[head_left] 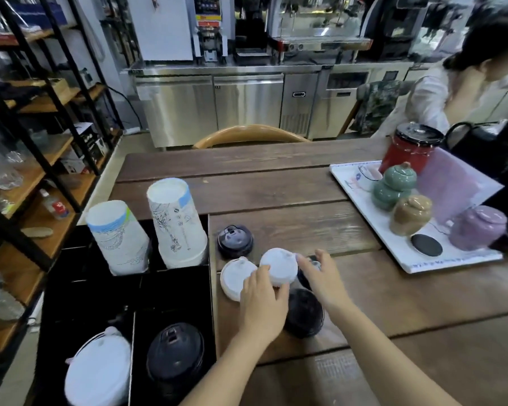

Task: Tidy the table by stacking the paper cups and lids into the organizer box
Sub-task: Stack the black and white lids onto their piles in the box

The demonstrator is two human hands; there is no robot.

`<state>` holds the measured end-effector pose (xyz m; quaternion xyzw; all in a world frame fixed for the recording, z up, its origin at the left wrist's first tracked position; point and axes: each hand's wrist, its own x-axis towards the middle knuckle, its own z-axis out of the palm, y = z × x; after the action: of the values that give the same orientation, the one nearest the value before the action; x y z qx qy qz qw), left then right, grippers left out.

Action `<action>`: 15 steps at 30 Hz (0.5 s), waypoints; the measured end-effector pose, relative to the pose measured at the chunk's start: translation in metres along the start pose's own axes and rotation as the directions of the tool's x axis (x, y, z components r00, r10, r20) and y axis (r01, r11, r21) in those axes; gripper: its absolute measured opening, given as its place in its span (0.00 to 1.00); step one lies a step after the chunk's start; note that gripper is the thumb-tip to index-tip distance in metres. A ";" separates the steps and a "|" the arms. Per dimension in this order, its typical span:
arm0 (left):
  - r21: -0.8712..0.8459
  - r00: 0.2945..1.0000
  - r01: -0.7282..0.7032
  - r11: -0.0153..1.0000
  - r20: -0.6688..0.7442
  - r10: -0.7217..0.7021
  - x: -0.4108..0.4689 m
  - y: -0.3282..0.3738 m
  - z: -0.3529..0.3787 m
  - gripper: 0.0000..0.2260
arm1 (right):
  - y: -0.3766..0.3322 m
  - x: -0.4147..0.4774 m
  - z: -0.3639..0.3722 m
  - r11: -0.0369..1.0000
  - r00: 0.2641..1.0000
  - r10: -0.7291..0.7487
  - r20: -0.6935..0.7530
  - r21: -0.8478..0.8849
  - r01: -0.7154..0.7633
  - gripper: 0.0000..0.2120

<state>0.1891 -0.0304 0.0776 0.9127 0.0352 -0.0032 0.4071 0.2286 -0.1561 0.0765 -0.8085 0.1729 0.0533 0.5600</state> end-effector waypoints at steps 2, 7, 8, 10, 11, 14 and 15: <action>-0.034 0.976 0.137 0.990 0.177 -0.129 -0.001 -0.007 0.016 0.23 | 0.026 -0.004 -0.007 0.997 0.999 0.042 0.025 -0.068 -0.040 0.28; -0.056 0.843 0.430 0.901 0.383 -0.378 -0.004 -0.014 0.043 0.29 | 0.068 -0.012 -0.005 0.972 0.974 0.180 0.134 -0.174 -0.156 0.31; -0.046 0.851 0.423 0.905 0.362 -0.380 -0.003 -0.014 0.046 0.27 | 0.073 -0.013 -0.003 0.960 0.966 0.201 0.161 -0.228 -0.162 0.33; -0.030 0.873 0.395 0.918 0.324 -0.365 -0.003 -0.012 0.052 0.23 | 0.077 -0.016 0.000 0.945 0.965 0.182 0.189 -0.304 -0.119 0.33; 0.000 0.886 0.375 0.927 0.294 -0.358 -0.003 -0.010 0.054 0.21 | 0.078 -0.017 0.001 0.950 0.968 0.156 0.195 -0.297 -0.093 0.31; -0.003 0.897 0.399 0.917 0.212 -0.389 -0.001 -0.007 0.058 0.18 | 0.078 -0.017 0.004 0.981 0.983 0.096 0.158 -0.183 -0.067 0.26; -0.099 0.873 0.463 0.881 0.225 -0.433 0.001 -0.007 0.059 0.19 | 0.077 -0.016 0.003 0.984 0.988 0.095 0.120 -0.162 -0.075 0.25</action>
<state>0.1907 -0.0700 0.0329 0.8415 0.2061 -0.1848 0.4640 0.1882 -0.1738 0.0114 -0.8368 0.1667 0.1421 0.5017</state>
